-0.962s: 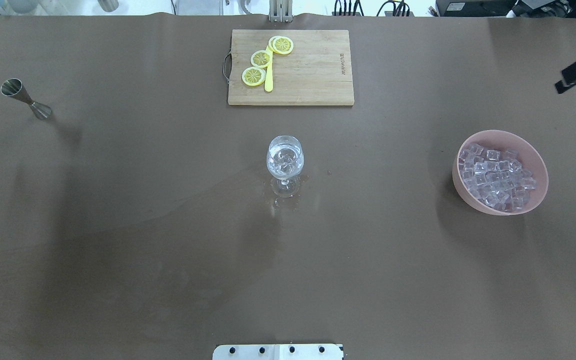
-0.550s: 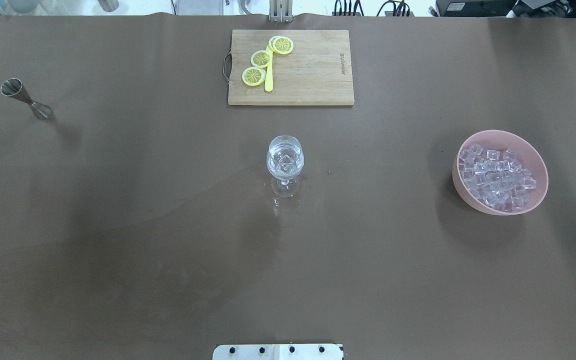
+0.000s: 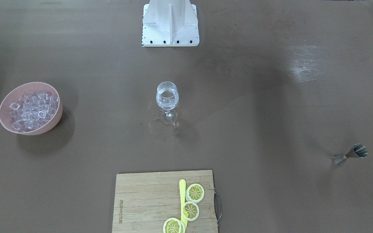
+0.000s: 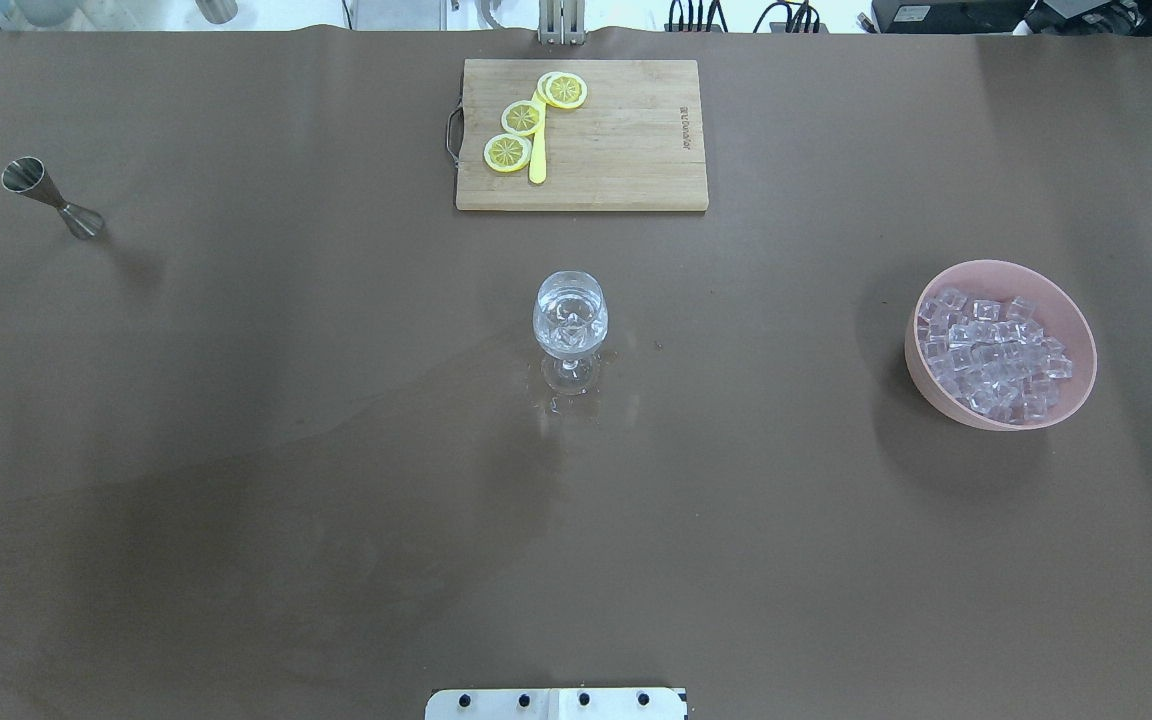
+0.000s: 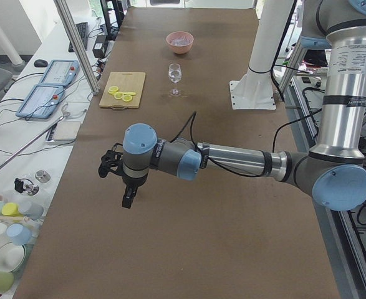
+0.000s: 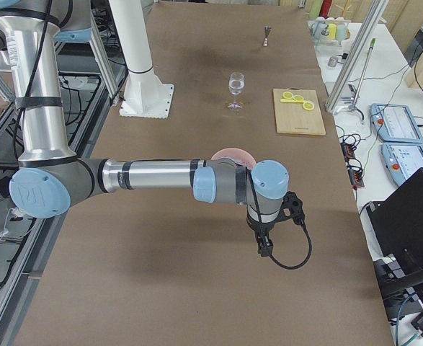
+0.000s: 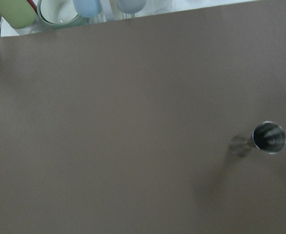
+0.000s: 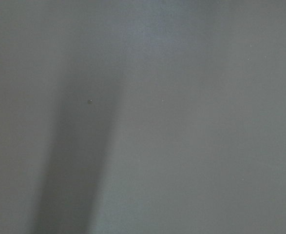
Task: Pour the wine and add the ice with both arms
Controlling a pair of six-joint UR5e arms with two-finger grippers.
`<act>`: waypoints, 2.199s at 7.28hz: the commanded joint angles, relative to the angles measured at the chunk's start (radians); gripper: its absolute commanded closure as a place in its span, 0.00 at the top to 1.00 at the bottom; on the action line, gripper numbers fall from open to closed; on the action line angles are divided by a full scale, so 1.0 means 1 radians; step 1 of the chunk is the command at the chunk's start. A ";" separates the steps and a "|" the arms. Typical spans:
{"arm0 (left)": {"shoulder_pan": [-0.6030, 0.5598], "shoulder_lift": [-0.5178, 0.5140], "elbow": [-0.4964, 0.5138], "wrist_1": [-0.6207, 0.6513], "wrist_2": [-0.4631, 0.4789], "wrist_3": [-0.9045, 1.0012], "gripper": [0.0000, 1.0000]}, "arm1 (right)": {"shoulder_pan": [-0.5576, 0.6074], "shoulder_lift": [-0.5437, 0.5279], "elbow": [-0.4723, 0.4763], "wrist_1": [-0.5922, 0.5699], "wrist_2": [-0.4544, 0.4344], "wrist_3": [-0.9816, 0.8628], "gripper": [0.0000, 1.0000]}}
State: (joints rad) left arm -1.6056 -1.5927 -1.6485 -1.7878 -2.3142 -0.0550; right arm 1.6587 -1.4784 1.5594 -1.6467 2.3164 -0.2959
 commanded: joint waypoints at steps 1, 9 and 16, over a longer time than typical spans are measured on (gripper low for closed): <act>0.003 0.065 -0.005 -0.012 0.002 0.003 0.99 | 0.003 -0.009 -0.018 -0.001 0.006 0.036 1.00; 0.004 0.109 -0.027 -0.032 -0.131 -0.069 0.99 | -0.011 -0.040 0.062 -0.002 0.009 0.023 1.00; 0.016 0.106 -0.057 -0.058 -0.116 -0.069 0.99 | -0.011 -0.060 0.062 0.001 -0.002 0.020 1.00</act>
State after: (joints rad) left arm -1.5894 -1.4936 -1.6996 -1.8412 -2.4229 -0.1254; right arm 1.6475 -1.5343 1.6196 -1.6474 2.3178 -0.2773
